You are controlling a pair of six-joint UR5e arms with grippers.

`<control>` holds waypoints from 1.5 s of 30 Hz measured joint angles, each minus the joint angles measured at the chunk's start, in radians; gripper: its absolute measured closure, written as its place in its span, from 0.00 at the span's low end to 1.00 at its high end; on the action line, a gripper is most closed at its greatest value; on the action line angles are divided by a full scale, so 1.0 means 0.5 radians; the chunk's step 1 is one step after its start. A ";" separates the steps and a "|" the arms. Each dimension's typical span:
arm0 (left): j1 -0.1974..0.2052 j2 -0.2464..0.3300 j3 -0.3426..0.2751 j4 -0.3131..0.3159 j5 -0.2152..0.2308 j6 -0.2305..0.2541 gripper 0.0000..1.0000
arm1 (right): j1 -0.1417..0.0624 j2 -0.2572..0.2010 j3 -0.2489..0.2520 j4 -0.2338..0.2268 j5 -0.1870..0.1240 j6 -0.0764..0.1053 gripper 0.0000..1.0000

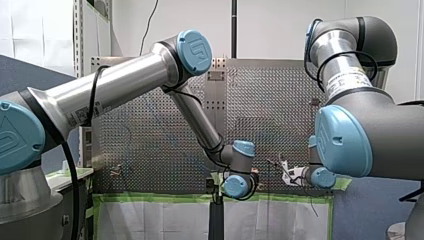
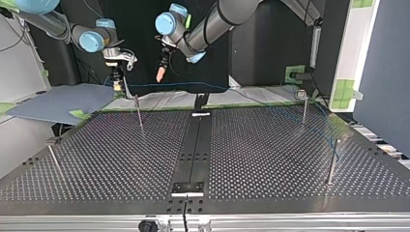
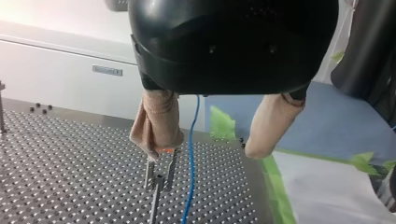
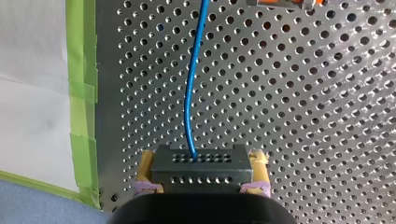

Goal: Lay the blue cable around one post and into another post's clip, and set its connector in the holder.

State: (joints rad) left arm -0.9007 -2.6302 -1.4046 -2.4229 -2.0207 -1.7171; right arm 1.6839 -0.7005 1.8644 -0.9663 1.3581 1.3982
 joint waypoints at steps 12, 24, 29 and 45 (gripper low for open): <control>0.073 -0.002 0.099 0.009 -0.061 0.010 0.00 | 0.009 0.000 0.001 0.020 -0.009 -0.008 1.00; 0.119 -0.005 0.106 0.012 -0.146 0.105 0.00 | 0.003 -0.002 0.000 0.036 -0.024 -0.003 1.00; 0.141 -0.005 0.105 0.013 -0.180 0.127 0.00 | 0.000 -0.002 -0.001 0.040 -0.030 0.004 1.00; 0.122 -0.004 0.104 0.131 -0.170 0.141 0.78 | -0.012 -0.002 -0.017 0.057 -0.029 0.017 1.00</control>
State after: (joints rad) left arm -0.8398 -2.6322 -1.3525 -2.3575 -2.1059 -1.6468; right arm 1.6778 -0.7014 1.8557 -0.9379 1.3436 1.4068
